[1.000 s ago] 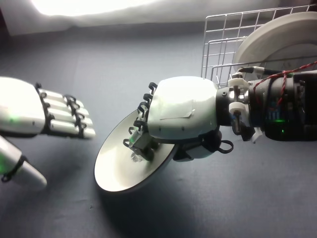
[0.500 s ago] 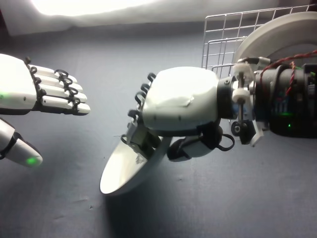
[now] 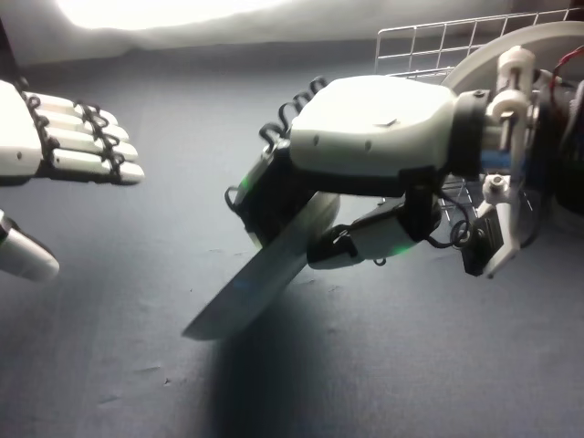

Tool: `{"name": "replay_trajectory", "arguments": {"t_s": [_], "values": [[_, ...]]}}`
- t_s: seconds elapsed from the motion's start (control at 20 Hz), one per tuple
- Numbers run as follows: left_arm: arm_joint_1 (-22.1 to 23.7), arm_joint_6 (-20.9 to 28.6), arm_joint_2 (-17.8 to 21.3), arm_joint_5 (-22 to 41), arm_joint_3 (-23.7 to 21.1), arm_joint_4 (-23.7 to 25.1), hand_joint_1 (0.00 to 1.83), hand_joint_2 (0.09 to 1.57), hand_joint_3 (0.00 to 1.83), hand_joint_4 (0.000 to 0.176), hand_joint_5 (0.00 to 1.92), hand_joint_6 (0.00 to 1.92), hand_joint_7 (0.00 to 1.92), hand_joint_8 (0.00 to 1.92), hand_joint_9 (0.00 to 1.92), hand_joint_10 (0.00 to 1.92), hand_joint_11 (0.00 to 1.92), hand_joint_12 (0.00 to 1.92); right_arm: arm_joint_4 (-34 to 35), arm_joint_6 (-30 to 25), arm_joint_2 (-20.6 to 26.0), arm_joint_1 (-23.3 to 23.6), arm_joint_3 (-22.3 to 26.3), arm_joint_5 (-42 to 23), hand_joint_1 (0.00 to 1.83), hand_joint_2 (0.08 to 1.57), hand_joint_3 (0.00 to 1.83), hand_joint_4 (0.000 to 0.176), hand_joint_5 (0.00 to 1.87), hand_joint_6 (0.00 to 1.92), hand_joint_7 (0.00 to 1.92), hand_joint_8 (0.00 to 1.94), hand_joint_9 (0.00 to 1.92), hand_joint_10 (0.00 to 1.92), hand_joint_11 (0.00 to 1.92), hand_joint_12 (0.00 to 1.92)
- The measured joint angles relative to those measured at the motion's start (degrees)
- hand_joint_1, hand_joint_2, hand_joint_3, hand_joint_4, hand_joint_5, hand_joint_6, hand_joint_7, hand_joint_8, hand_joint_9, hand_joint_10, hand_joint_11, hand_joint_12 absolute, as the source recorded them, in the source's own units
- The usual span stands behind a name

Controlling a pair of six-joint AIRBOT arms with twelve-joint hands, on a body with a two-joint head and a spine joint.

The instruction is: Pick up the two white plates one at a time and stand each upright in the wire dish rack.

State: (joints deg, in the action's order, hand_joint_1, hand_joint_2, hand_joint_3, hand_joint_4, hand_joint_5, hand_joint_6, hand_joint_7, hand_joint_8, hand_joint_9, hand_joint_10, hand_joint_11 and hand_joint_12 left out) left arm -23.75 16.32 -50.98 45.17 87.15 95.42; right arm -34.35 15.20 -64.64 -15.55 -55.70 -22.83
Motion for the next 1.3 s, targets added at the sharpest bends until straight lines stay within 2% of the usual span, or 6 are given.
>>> {"name": "replay_trajectory", "arguments": {"t_s": [0.35,0.55,0.65,0.8,1.05,1.3], "values": [[0.0,0.0,0.1,0.0,1.4,0.4,0.00,1.10,0.01,0.000,0.00,0.00,0.00,0.00,0.00,0.00,0.00,0.00,13.1,-0.1,3.7,1.9,3.3,-1.3,1.38,1.09,0.00,0.000,0.91,1.03,1.04,0.89,0.98,1.08,0.87,1.28],[0.0,0.0,0.1,0.4,1.7,0.4,0.00,1.09,0.00,0.000,0.00,0.00,0.00,0.00,0.00,0.00,0.00,0.00,20.1,-0.3,6.8,2.9,5.4,-2.1,1.39,1.07,0.00,0.000,0.97,0.96,1.09,0.80,1.02,1.02,0.92,1.24],[0.0,0.0,0.1,0.5,2.2,0.5,0.00,1.10,0.01,0.000,0.00,0.00,0.00,0.00,0.00,0.00,0.00,0.00,23.2,-0.5,8.0,3.3,5.7,-2.6,1.38,1.09,0.00,0.000,0.93,1.03,1.04,0.87,0.98,1.08,0.88,1.28],[-0.4,0.0,0.1,0.0,3.2,1.5,0.00,1.10,0.00,0.000,0.00,0.00,0.00,0.00,0.00,0.00,0.00,0.00,28.6,-0.6,10.3,3.5,6.0,-3.5,1.39,1.09,0.00,0.000,0.91,1.04,1.05,0.85,1.01,1.04,0.88,1.25],[-1.6,0.1,0.1,0.1,3.2,1.7,0.00,1.09,0.00,0.000,0.00,0.00,0.00,0.00,0.00,0.00,0.00,0.00,34.1,-0.8,13.6,4.3,6.2,-2.8,1.38,1.10,0.00,0.000,0.89,1.06,1.01,0.93,0.99,1.07,0.87,1.27],[-1.6,2.0,0.1,-0.2,2.5,3.6,0.00,1.09,0.00,0.000,0.00,0.00,0.00,0.00,0.00,0.00,0.00,0.00,35.5,-0.9,16.9,4.3,6.2,-1.3,1.38,1.10,0.00,0.000,0.89,1.06,1.00,0.93,0.99,1.09,0.86,1.26]]}}
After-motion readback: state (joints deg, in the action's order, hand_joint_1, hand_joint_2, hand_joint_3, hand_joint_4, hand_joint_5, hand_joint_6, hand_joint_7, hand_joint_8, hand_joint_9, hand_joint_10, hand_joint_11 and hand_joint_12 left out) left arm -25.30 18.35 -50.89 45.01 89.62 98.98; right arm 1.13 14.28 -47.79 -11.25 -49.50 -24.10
